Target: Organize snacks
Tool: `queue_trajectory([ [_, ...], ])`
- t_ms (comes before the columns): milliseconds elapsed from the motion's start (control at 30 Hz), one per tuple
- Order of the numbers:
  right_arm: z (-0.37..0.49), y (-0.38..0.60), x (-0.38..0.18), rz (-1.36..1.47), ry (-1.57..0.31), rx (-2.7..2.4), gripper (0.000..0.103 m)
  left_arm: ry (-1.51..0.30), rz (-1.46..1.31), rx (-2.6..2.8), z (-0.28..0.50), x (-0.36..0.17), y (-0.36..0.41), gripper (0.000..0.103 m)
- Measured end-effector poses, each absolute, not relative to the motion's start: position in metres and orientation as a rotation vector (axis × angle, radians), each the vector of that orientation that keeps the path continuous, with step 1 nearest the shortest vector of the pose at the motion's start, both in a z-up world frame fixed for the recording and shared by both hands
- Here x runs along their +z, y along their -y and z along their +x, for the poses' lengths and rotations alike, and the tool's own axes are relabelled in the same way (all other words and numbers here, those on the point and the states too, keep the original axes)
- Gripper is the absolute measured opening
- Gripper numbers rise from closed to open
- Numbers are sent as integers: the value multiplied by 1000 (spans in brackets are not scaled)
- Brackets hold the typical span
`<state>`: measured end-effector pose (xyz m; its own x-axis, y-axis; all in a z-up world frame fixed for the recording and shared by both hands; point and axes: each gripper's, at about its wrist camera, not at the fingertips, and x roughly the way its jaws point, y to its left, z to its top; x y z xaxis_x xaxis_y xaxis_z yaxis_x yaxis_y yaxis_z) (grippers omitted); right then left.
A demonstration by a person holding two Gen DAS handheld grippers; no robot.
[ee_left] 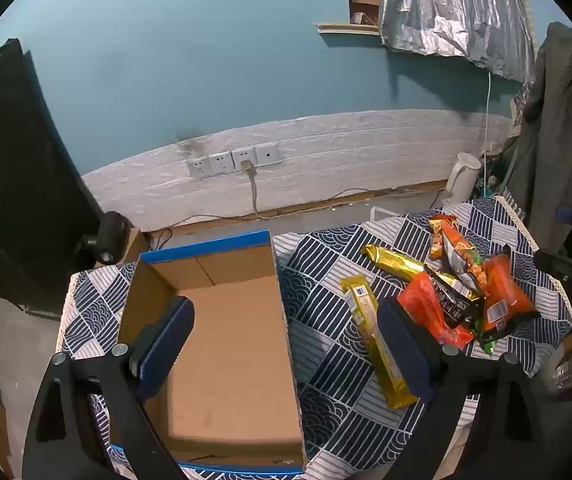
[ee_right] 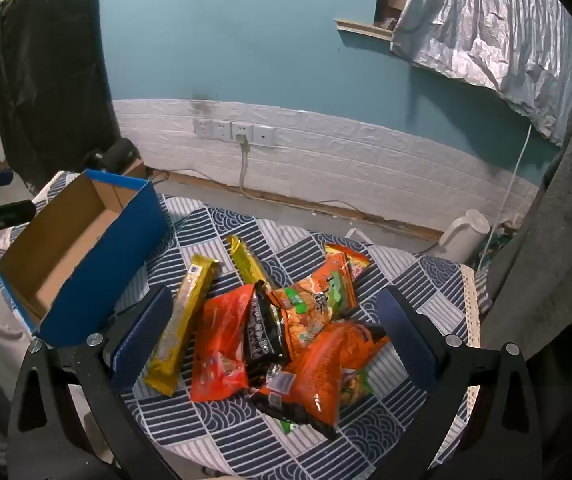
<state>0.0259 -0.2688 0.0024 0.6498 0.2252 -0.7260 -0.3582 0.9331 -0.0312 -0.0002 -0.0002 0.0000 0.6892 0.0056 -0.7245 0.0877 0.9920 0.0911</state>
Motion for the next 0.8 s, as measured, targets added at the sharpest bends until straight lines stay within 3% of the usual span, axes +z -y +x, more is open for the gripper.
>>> queue_trajectory([
  [800,25,271,0,-188,-805,326,100,-808,143,-61,-3,1,7,94],
])
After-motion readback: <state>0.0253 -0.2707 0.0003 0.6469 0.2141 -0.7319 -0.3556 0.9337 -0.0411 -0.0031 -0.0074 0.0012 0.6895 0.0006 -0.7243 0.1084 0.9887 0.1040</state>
